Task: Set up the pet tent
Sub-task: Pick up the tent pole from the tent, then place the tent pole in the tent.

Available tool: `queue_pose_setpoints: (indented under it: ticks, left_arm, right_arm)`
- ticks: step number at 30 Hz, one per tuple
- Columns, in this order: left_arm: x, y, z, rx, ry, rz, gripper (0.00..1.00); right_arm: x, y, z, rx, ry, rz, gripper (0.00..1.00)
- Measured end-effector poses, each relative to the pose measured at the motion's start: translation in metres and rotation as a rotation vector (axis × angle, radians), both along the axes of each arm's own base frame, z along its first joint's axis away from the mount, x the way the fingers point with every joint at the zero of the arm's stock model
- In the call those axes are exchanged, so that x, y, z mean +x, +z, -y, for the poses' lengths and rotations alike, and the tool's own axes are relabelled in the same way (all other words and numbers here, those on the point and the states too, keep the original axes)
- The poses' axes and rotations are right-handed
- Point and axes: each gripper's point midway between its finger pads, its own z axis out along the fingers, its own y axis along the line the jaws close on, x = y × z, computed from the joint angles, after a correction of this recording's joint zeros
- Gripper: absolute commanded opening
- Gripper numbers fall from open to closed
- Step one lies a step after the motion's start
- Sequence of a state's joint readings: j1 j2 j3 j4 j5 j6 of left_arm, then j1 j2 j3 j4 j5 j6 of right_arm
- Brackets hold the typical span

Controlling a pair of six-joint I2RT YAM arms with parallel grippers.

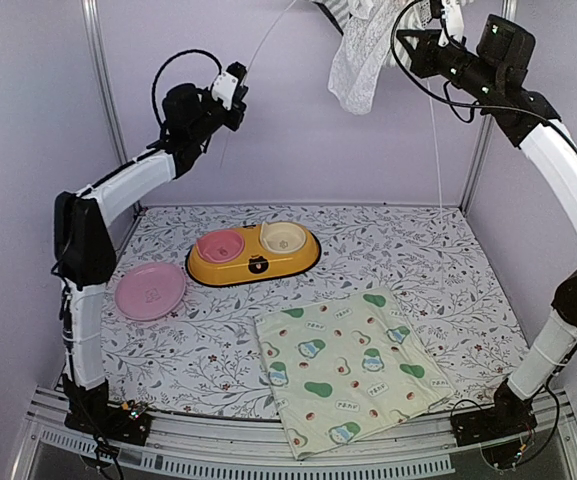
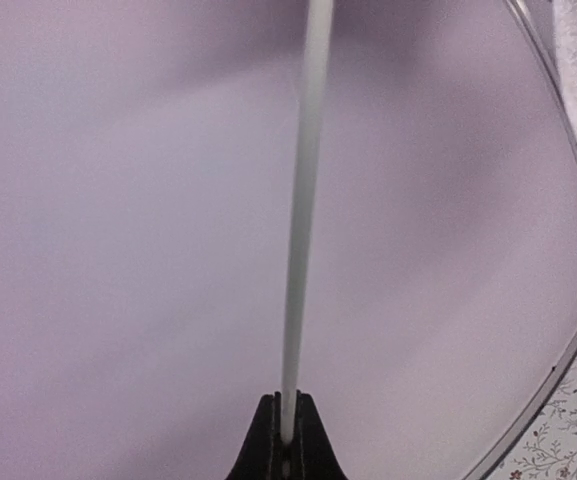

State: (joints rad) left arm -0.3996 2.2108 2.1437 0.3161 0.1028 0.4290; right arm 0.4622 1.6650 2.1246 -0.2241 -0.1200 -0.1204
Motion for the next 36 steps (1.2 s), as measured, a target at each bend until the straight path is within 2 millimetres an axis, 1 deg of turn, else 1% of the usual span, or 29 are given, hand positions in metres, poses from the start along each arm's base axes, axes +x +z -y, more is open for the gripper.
queue_pose_setpoints:
  ticks: [1,2,3,4,5,6,7,8,9,10,12,13,14,16,18,22,25,27,29,33,36]
  left_arm:
    - [-0.019,0.022,-0.002,-0.007,0.002,0.018,0.0]
    - [-0.039,0.039,-0.004,-0.011,0.005,0.022,0.0]
    - [-0.059,0.053,-0.007,-0.018,0.008,0.023,0.0]
    - [-0.077,0.061,-0.009,-0.026,0.01,0.015,0.0]
    - [-0.095,0.065,-0.012,-0.036,0.009,0.0,0.0]
    - [-0.114,0.064,-0.015,-0.052,0.011,-0.023,0.0]
    - [-0.131,0.058,-0.017,-0.065,0.007,-0.057,0.0]
    - [-0.151,0.044,-0.019,-0.08,0.006,-0.105,0.0]
    - [-0.164,0.031,-0.02,-0.088,0.006,-0.15,0.0]
    - [-0.178,0.012,-0.022,-0.1,0.009,-0.206,0.0]
    - [-0.203,-0.035,-0.023,-0.115,0.016,-0.344,0.0]
    - [-0.212,-0.059,-0.023,-0.122,0.022,-0.416,0.0]
    - [-0.22,-0.079,-0.024,-0.129,0.032,-0.477,0.0]
    - [-0.237,-0.125,-0.03,-0.135,0.066,-0.615,0.0]
    - [-0.246,-0.124,-0.034,-0.218,0.073,-0.624,0.0]
    - [-0.262,-0.122,-0.055,-0.335,0.095,-0.598,0.0]
    - [-0.263,-0.123,-0.063,-0.389,0.113,-0.57,0.0]
    - [-0.261,-0.123,-0.063,-0.417,0.118,-0.555,0.0]
    - [-0.257,-0.123,-0.062,-0.435,0.122,-0.546,0.0]
    - [-0.25,-0.127,-0.061,-0.46,0.141,-0.54,0.0]
    - [-0.247,-0.126,-0.067,-0.475,0.18,-0.529,0.0]
  right_arm:
    - [-0.001,0.007,0.004,0.001,-0.013,0.018,0.0]
    - [-0.003,0.012,0.007,0.001,-0.019,0.032,0.0]
    - [-0.004,0.015,0.01,0.001,-0.024,0.043,0.0]
    - [-0.004,0.017,0.012,0.0,-0.027,0.049,0.0]
    - [-0.004,0.017,0.012,-0.004,-0.026,0.051,0.0]
    - [-0.005,0.014,0.011,-0.011,-0.018,0.049,0.0]
    - [-0.004,0.007,0.009,-0.021,-0.011,0.041,0.0]
    - [-0.003,-0.001,0.006,-0.031,-0.002,0.035,0.0]
    - [0.0,-0.016,0.003,-0.048,0.007,0.015,0.0]
    - [0.004,-0.032,-0.001,-0.069,0.015,-0.007,0.0]
    - [0.015,-0.064,-0.009,-0.108,0.03,-0.052,0.0]
    - [0.02,-0.077,-0.013,-0.125,0.036,-0.069,0.0]
    - [0.026,-0.091,-0.017,-0.144,0.044,-0.088,0.0]
    - [0.036,-0.115,-0.024,-0.177,0.049,-0.12,0.0]
    - [0.041,-0.136,-0.027,-0.197,0.049,-0.14,0.0]
    - [0.044,-0.183,-0.035,-0.226,0.062,-0.189,0.0]
    - [0.04,-0.199,-0.042,-0.231,0.076,-0.198,0.0]
    - [0.036,-0.2,-0.046,-0.224,0.081,-0.188,0.0]
    - [0.032,-0.195,-0.049,-0.215,0.087,-0.168,0.0]
    - [0.032,-0.182,-0.045,-0.196,0.063,-0.122,0.0]
    - [0.032,-0.18,-0.044,-0.198,0.048,-0.102,0.0]
